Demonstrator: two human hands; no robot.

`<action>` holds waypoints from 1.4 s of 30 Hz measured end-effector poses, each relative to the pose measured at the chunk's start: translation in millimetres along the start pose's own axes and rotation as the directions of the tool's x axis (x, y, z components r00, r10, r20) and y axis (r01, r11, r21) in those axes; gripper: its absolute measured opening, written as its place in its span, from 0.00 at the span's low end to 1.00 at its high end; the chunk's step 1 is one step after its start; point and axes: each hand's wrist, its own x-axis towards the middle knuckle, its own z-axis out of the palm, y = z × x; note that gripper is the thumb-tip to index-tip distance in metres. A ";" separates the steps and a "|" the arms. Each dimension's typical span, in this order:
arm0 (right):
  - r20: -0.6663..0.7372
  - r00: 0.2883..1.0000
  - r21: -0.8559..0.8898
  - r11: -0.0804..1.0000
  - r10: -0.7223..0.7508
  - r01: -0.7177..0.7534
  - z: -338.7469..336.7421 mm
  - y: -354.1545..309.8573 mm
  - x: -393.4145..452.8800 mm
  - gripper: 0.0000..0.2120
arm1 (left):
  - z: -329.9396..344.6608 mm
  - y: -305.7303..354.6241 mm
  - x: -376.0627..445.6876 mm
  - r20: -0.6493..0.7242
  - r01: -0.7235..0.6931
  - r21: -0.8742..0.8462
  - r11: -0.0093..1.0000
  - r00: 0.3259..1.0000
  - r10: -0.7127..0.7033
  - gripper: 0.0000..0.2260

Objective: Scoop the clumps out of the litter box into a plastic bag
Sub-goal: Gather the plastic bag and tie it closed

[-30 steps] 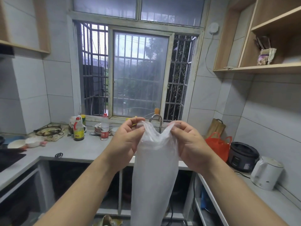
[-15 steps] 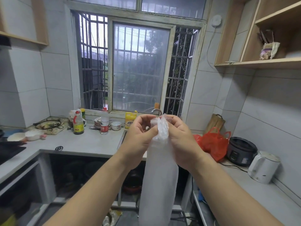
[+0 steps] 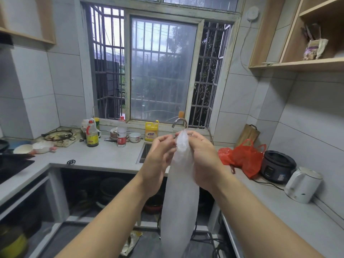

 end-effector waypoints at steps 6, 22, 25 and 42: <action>-0.063 0.998 0.020 1.000 -0.001 0.002 -1.6 2.9 3.0 0.08 | 7.8 -13.8 -20.6 0.403 -0.009 0.075 0.997 0.915 -0.022 0.28; 0.213 0.970 -0.251 0.966 0.114 -0.059 -57.3 33.9 -22.9 0.27 | -4.6 -29.6 -31.0 0.098 -0.019 0.155 0.988 0.995 0.004 0.09; 0.211 0.952 -0.441 0.891 0.221 -0.108 -50.7 53.4 -35.4 0.34 | -3.3 -28.3 -29.0 0.116 -0.028 0.107 0.994 0.993 0.015 0.08; 0.151 0.949 -0.746 0.662 0.277 -0.074 -43.7 107.3 -56.2 0.14 | 10.9 -32.3 -28.7 0.000 0.185 0.097 0.978 0.983 -0.186 0.18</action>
